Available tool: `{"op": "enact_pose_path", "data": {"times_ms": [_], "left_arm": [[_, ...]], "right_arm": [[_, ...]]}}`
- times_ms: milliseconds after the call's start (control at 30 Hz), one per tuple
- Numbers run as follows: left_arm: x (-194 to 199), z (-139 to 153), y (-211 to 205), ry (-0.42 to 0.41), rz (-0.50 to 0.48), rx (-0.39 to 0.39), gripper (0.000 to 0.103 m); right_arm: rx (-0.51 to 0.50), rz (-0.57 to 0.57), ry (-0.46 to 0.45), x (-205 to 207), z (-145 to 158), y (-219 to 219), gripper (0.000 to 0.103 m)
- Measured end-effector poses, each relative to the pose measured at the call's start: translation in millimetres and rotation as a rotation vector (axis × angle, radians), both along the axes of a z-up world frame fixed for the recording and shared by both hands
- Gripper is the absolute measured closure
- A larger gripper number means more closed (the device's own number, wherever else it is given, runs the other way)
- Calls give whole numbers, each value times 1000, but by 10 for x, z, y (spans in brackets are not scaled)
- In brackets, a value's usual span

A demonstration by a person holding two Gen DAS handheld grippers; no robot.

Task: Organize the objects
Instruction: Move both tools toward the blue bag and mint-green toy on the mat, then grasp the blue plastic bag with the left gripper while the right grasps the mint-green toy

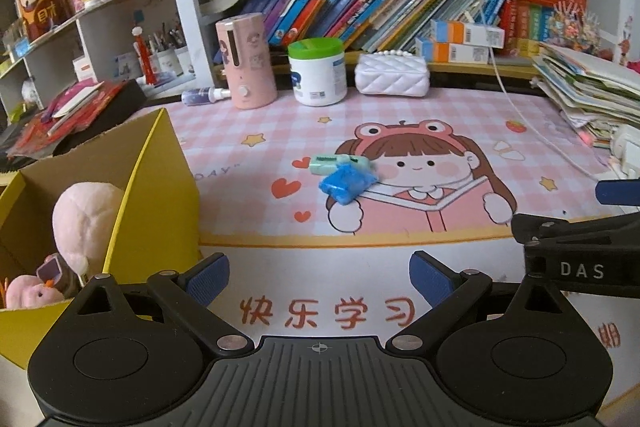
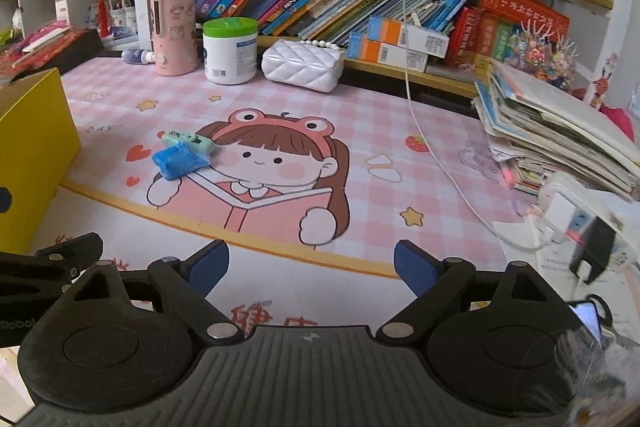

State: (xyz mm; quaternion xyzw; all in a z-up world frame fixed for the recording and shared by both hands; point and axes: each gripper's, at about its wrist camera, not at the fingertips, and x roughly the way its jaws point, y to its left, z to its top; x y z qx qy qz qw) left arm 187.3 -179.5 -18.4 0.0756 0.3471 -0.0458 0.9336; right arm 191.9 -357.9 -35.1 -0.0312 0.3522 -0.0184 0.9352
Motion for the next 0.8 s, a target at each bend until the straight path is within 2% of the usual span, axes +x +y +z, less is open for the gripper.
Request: {"op": "enact_pose_path", "data": {"times_ms": [167,300,533,633,733,800], "left_arm": [[202,-30,-72,3,7,-7,5],[415,-162,-156,38,13,-10,6],[745,-343,-297,34,-13,-9,6],[895,-429,-325,43,-15,-7,9],[1068,-528,-354,83,-24,5,17],[1169,-585,-370,100,-32,19,18]], "right_arm": [[18,-13,-24,114,9,-88,13],[33,-40,-43,200,19,-195,13],[46,-72,-24,258,-40,-373,13],[46,-81,-17,260,-55,-431,13],[42,-87,-12,255,-67,-474,13],[40,-85,-8,256,-74,-485,13]]}}
